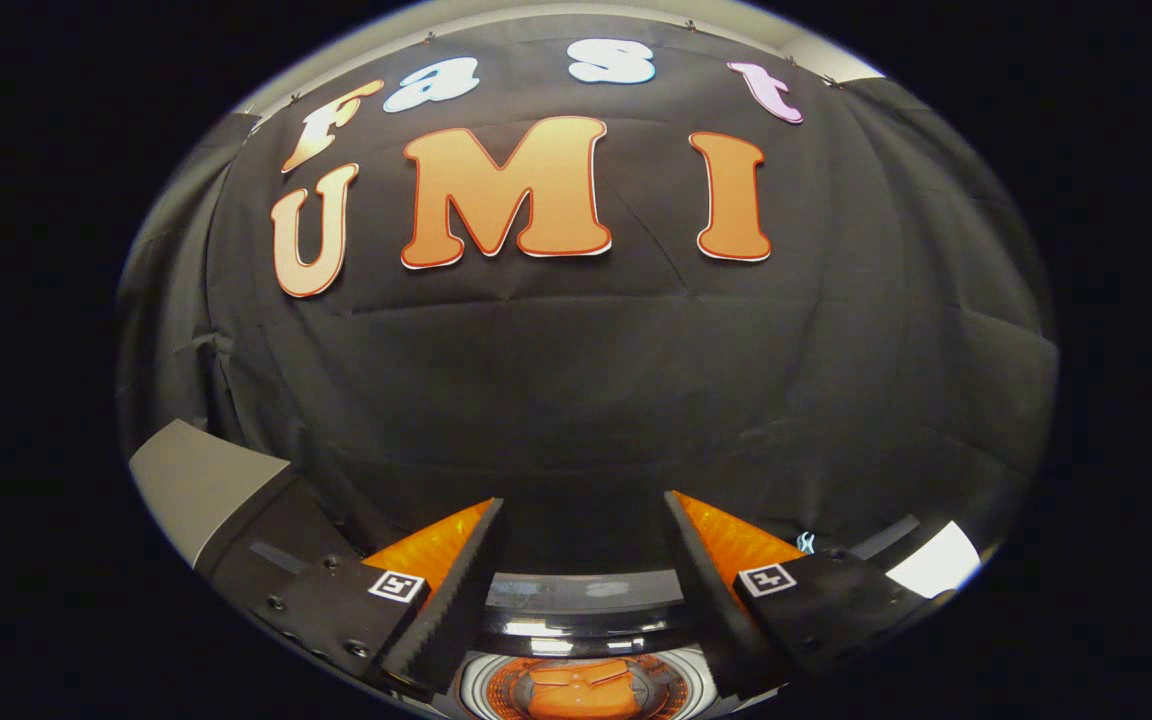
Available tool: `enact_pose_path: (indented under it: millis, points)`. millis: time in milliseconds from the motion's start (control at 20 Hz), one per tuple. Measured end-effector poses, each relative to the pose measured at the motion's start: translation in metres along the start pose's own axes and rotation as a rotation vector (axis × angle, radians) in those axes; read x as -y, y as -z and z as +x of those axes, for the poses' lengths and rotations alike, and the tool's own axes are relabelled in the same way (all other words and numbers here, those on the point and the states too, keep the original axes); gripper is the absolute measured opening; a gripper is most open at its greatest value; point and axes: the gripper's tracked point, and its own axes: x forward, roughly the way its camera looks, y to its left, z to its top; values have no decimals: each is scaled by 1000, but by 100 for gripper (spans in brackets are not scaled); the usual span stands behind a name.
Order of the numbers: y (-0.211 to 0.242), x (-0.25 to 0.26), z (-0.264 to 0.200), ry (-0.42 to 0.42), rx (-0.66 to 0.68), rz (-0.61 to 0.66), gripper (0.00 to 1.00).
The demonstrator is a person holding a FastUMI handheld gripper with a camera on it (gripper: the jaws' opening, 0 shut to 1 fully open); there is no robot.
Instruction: Put the clothes into the washing machine and then close the washing machine lid.
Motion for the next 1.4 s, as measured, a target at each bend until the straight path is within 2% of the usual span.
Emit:
enact_pose_path:
  millis: [650, 1100, 1400]
  points:
    - [36, -1, -44, 1, 14, -9, 98]
    - [95, 13, -63, 47, -94, -14, 99]
    - [82, 14, -78, 42, -67, -12, 99]
